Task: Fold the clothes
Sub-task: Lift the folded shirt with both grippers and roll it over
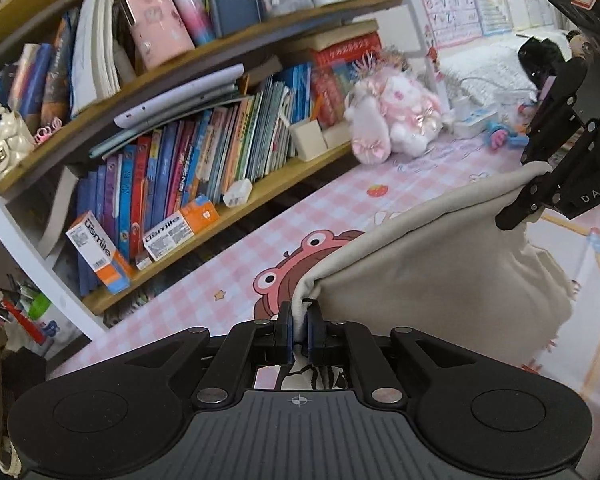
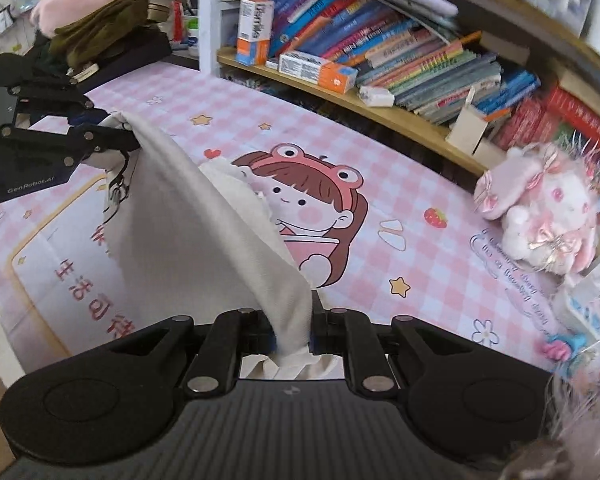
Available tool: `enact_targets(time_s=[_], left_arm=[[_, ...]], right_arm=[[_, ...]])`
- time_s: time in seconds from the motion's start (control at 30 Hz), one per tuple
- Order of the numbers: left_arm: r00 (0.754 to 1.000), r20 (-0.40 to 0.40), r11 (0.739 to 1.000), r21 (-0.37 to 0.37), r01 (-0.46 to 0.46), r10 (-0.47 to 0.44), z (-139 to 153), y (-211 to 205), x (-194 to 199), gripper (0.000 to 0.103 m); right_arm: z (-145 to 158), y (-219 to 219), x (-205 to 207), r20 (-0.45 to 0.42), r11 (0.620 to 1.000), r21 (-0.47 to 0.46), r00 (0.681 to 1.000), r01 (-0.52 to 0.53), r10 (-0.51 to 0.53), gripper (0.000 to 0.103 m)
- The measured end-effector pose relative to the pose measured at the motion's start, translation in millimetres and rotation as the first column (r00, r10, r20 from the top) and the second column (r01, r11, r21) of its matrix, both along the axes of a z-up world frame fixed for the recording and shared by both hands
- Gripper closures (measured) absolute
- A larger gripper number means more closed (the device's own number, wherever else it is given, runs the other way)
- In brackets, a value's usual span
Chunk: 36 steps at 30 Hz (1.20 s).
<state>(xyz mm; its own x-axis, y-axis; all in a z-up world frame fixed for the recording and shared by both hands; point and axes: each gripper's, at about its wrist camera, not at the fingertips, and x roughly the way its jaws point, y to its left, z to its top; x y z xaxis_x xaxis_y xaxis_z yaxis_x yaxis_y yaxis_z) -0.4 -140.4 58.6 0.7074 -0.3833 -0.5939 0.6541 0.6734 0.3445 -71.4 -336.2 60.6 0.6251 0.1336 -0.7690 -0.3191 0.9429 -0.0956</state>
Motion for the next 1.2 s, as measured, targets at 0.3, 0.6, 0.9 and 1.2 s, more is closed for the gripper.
enact_targets(time_s=[0.3, 0.6, 0.9, 1.2], left_arm=[[0.994, -0.096, 0.994, 0.102, -0.031, 0.041, -51, -31, 51, 0.073], [0.996, -0.067, 0.998, 0.024, -0.063, 0.064, -45, -4, 73, 0.012], [0.895, -0.374, 0.757, -0.503, -0.417, 0.244, -24, 83, 102, 0.015], [0.770, -0.632, 0.743, -0.473, -0.474, 0.089, -82, 90, 103, 0.098]], right_arm=[[-37, -34, 62, -0.130, 0.993, 0.089, 0.989, 0.080, -0.068, 0.087], [-58, -76, 92, -0.177, 0.927, 0.187, 0.939, 0.326, -0.295, 0.062], [-49, -84, 56, -0.202, 0.864, 0.324, 0.920, 0.386, -0.335, 0.062], [-60, -74, 13, -0.327, 0.720, 0.438, 0.842, 0.537, -0.429, 0.071]])
